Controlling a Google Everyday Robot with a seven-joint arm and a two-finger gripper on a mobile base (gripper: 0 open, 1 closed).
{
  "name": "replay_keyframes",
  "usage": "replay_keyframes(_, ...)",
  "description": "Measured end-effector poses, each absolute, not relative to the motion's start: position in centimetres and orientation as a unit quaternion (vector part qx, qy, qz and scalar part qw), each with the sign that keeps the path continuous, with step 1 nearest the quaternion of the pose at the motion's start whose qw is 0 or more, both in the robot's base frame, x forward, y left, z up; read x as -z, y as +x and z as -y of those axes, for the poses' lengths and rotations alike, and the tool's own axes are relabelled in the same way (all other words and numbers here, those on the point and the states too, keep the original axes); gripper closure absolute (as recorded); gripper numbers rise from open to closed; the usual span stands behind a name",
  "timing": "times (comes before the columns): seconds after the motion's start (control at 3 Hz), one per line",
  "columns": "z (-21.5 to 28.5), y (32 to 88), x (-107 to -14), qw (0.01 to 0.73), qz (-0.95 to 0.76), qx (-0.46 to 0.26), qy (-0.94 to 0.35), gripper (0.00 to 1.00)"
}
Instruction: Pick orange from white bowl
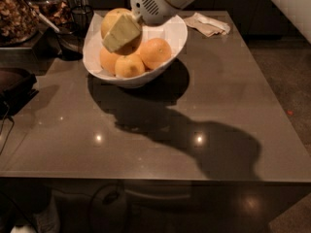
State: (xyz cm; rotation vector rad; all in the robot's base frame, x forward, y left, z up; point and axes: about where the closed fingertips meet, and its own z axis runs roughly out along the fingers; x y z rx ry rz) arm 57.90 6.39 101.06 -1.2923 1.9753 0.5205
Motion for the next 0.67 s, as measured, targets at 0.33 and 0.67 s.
replay_keyframes(0.33, -6.3, 57.6, -101.0, 0.354, -0.764, -0.203, -0.5, 1.0)
replay_keyframes(0.67, -6.6, 55.7, -101.5, 0.353, -0.774, -0.205, -0.485, 1.0)
